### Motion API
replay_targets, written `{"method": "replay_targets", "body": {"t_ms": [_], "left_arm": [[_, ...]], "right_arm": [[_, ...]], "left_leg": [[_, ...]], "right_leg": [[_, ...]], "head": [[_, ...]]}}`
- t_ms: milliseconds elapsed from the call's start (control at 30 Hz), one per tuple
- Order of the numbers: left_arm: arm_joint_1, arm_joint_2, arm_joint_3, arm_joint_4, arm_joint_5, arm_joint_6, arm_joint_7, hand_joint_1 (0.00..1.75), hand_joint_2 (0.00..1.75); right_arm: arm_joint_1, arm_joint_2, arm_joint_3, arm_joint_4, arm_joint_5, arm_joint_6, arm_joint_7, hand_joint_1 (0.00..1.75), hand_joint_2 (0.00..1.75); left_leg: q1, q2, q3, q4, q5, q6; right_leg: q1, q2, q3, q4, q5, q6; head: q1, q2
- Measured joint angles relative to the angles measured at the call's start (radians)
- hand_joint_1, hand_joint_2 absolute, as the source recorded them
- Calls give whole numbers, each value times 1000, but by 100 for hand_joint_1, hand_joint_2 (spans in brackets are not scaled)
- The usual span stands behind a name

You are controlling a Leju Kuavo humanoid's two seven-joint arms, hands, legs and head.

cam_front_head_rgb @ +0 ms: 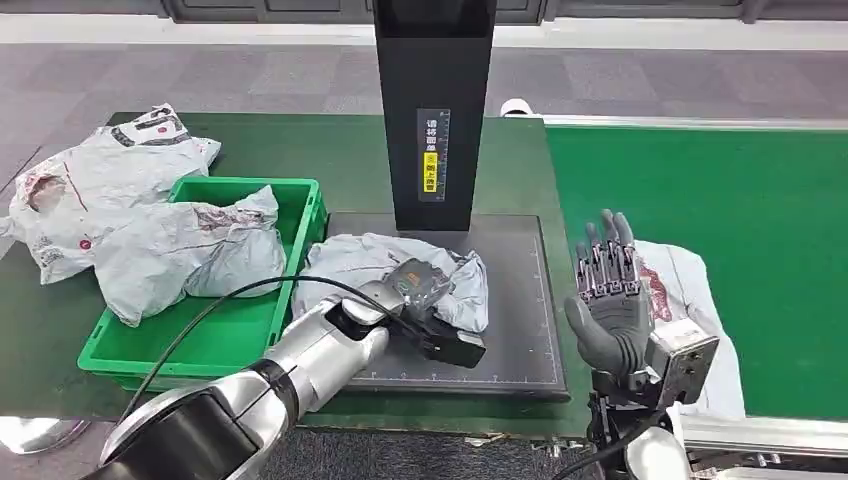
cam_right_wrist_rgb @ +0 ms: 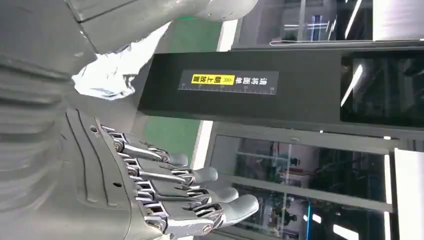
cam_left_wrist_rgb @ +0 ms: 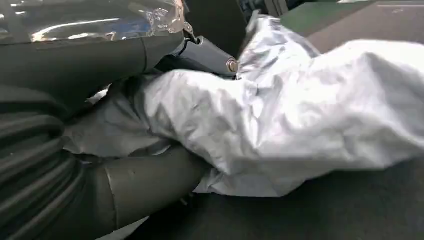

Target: Moved the parcel from conveyor to table for the left to box.

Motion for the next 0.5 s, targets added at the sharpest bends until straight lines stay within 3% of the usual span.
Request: {"method": "replay_targets", "body": {"t_ms": [333,500], "left_arm": [[0,1,-10,4,18,37,17,175,175],[1,15,-9,-17,16,224,152,175,175]], "right_arm": [[0,-6,0,1,-6,-6,-6,0,175],[16,-11,0,-4,-11,-28,-14,0,175]], "left_leg": [[0,0,0,0,0,0],[0,0,0,0,0,0]], "right_leg": [[0,0,0,0,0,0],[0,0,0,0,0,0]], "head": [[0,0],[0,0]]}}
